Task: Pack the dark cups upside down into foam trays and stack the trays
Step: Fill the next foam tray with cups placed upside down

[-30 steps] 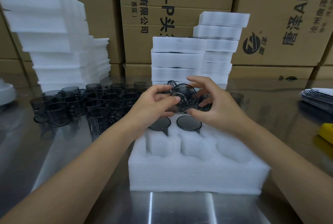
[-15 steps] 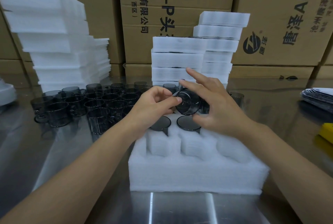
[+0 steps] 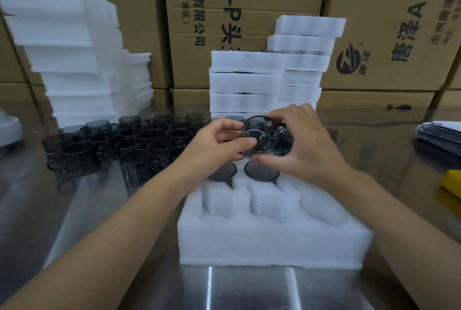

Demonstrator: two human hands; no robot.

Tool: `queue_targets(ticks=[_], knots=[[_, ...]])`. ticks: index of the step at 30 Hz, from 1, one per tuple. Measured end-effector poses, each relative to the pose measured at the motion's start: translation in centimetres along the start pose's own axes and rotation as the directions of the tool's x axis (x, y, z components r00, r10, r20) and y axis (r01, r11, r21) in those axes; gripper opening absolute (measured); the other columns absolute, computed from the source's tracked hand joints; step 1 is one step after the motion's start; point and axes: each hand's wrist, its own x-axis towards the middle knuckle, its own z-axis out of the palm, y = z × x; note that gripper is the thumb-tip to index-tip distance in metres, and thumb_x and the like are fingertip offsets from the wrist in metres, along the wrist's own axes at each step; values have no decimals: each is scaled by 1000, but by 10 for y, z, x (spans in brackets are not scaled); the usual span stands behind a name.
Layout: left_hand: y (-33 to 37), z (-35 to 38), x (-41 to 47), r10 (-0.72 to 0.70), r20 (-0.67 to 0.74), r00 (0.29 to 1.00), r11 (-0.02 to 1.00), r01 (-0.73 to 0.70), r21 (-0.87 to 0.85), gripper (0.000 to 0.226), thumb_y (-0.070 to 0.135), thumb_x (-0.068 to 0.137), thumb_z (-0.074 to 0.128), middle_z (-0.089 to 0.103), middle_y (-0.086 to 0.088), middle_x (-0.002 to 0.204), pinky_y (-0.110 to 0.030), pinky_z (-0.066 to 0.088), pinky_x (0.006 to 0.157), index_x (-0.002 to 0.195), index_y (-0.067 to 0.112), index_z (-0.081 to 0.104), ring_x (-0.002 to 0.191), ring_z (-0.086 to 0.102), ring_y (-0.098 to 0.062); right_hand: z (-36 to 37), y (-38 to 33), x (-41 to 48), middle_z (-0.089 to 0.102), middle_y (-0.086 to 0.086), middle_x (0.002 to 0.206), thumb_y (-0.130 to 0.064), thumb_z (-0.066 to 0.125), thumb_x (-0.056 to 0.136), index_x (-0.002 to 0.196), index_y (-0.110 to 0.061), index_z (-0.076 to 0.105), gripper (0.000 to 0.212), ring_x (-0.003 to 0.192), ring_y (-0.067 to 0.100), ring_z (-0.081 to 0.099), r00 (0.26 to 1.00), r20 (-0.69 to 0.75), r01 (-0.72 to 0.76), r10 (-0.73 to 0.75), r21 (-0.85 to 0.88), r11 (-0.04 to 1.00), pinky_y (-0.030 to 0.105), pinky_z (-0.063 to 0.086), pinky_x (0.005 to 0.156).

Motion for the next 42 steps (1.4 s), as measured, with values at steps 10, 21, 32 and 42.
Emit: queue_targets(ticks=[10,21,32,42], knots=[[1,-2,1,-67,74,995,997,70,-44,38,24,80,75,75,-8,93,-26,58,77,112,15,57,88,73,-22,-2,-2,2,45,-21,88,-60,72,59,108,-16,58,67,88,3,35,999,-21,-40,41,34,999,12,36,71],[-1,-2,4,-34,-28,999,998,33,-57,15,28,89,62,74,-7,87,-23,55,67,98,17,63,76,70,-16,-11,-7,3,55,-21,94,-46,74,63,111,-35,48,56,63,6,52,990,127,-96,68,228,969,8,38,58],[4,1,1,-40,-72,997,996,34,-82,24,36,94,55,76,-4,87,-19,55,66,101,14,62,83,72,-14,-27,0,12,62,-18,100,-56,78,54,109,-43,65,59,69,2,62,922,292,-372,255,479,795,19,48,61],[0,0,0,-34,-53,998,997,37,60,13,22,94,57,75,-2,85,-17,54,66,96,13,67,75,70,-8,-55,38,6,66,9,108,-48,79,55,94,-41,69,40,97,27,61,748,600,-530,285,281,800,43,47,90]])
